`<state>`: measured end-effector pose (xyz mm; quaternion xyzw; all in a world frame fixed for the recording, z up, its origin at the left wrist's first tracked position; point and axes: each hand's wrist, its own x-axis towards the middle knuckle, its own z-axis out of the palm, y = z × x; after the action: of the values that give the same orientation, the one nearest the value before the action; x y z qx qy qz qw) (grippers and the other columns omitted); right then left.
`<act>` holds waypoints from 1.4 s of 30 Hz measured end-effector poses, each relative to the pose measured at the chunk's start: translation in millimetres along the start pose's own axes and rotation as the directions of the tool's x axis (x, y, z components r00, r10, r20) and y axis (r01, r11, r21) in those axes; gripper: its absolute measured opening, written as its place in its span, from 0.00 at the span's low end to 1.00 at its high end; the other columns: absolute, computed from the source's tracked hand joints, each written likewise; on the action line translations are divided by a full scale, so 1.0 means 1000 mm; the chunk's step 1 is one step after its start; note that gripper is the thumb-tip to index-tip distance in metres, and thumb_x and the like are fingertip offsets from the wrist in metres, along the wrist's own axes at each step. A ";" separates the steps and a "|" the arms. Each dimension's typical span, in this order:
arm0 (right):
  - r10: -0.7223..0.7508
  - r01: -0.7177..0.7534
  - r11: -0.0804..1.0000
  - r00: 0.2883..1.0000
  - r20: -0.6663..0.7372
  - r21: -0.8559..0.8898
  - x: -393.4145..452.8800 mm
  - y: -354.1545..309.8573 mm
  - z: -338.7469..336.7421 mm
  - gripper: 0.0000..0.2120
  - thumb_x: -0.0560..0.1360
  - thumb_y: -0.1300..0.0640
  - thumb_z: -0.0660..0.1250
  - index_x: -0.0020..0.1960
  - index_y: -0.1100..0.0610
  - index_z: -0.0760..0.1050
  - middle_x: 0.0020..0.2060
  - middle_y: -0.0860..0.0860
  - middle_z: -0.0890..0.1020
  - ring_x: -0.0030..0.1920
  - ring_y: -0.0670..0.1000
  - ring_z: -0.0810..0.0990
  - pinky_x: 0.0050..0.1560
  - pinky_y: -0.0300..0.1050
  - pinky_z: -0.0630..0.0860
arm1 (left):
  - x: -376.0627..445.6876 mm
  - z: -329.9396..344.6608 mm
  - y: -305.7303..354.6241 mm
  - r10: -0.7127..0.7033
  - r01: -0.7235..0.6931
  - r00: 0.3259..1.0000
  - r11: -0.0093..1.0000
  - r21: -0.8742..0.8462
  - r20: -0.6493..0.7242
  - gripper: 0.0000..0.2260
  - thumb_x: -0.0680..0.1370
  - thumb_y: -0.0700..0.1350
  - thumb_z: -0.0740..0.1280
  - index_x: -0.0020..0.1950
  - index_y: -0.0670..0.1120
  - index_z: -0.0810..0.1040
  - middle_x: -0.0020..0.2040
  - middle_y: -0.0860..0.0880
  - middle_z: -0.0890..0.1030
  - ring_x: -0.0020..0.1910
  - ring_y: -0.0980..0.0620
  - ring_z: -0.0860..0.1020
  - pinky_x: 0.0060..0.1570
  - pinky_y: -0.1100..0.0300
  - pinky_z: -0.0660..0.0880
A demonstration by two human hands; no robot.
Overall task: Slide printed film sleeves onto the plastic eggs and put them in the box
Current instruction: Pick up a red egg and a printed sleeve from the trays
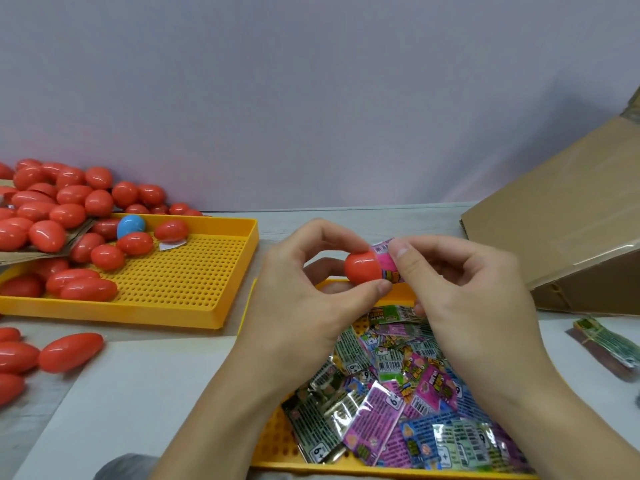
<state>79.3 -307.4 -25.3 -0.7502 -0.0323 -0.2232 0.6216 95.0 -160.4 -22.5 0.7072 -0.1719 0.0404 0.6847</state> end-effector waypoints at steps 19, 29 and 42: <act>0.106 -0.117 0.979 0.992 0.074 0.166 0.002 0.000 -0.001 0.04 0.71 0.52 0.72 0.41 0.51 0.85 0.29 0.44 0.82 0.29 0.39 0.78 0.31 0.28 0.72 | 0.000 -0.002 0.000 0.053 -0.053 0.999 0.998 -0.030 -0.009 0.19 0.67 0.31 0.78 0.49 0.48 0.75 0.49 0.49 0.83 0.49 0.50 0.84 0.39 0.61 0.80; 0.142 -0.154 0.971 0.987 0.076 0.184 0.002 -0.002 0.000 0.10 0.66 0.44 0.70 0.44 0.45 0.84 0.32 0.45 0.84 0.30 0.39 0.78 0.33 0.29 0.73 | 0.001 -0.001 0.000 0.040 -0.040 0.999 0.997 -0.062 0.004 0.17 0.69 0.31 0.76 0.52 0.47 0.77 0.49 0.48 0.84 0.51 0.51 0.84 0.42 0.63 0.80; 0.215 -0.232 0.959 0.970 0.112 0.163 0.002 0.003 -0.002 0.14 0.64 0.42 0.70 0.46 0.46 0.85 0.39 0.45 0.85 0.40 0.41 0.81 0.46 0.44 0.76 | 0.001 -0.002 -0.001 0.038 -0.038 0.999 0.999 0.004 -0.028 0.20 0.67 0.32 0.78 0.52 0.49 0.78 0.49 0.51 0.85 0.53 0.53 0.83 0.45 0.62 0.81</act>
<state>81.3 -310.5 -27.5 -0.7013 0.0042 -0.1124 0.7039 96.5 -158.5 -23.0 0.7043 -0.1756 0.0637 0.6849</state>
